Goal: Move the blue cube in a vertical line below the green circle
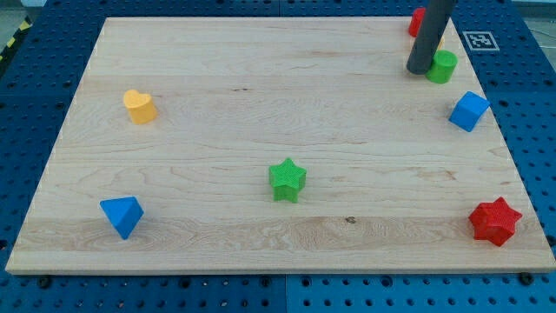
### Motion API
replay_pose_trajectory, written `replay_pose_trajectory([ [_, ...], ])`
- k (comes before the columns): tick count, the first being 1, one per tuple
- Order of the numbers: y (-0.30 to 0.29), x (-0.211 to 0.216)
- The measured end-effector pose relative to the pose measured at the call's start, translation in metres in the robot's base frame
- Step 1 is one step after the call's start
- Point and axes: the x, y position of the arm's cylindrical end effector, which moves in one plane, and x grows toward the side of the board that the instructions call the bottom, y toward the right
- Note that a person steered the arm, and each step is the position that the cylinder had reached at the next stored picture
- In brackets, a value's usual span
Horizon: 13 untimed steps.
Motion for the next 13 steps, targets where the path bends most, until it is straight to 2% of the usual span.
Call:
replay_pose_trajectory([
  [1, -0.007, 0.010],
  [3, -0.031, 0.085],
  [4, -0.008, 0.122],
  [5, 0.049, 0.134],
  [6, 0.118, 0.134],
  [7, 0.130, 0.135],
  [9, 0.064, 0.135],
  [11, 0.080, 0.121],
  [13, 0.059, 0.117],
])
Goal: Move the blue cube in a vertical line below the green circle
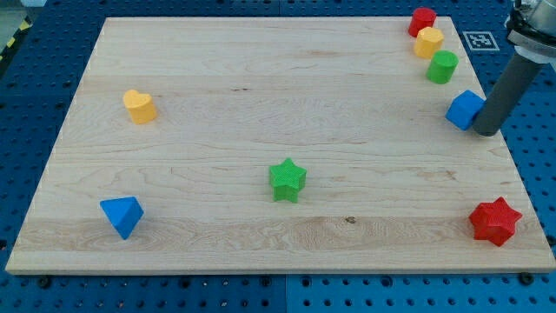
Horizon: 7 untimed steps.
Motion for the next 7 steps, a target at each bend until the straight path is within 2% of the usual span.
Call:
replay_pose_trajectory([
  [2, -0.020, 0.000],
  [4, 0.020, 0.000],
  [7, -0.008, -0.015],
])
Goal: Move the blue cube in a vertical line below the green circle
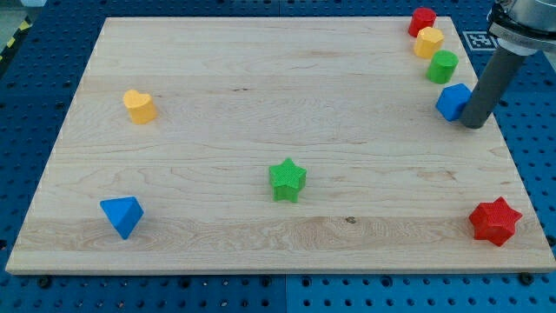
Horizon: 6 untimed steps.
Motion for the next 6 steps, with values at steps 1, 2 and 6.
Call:
replay_pose_trajectory([
  [1, -0.005, -0.003],
  [2, -0.029, -0.003],
  [6, 0.010, -0.005],
])
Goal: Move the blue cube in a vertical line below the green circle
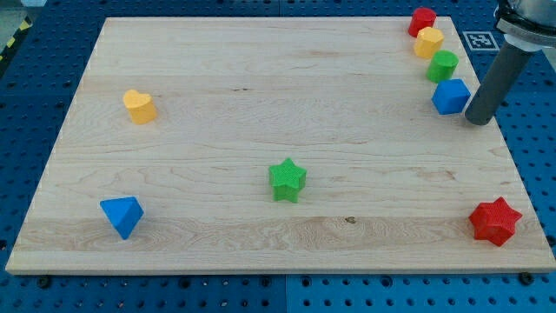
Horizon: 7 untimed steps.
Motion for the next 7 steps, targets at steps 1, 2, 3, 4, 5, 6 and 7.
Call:
replay_pose_trajectory([
  [1, -0.019, 0.000],
  [2, -0.022, 0.000],
  [3, -0.023, 0.000],
  [4, -0.034, 0.000],
  [5, -0.036, 0.000],
  [6, -0.030, 0.000],
  [7, -0.030, -0.001],
])
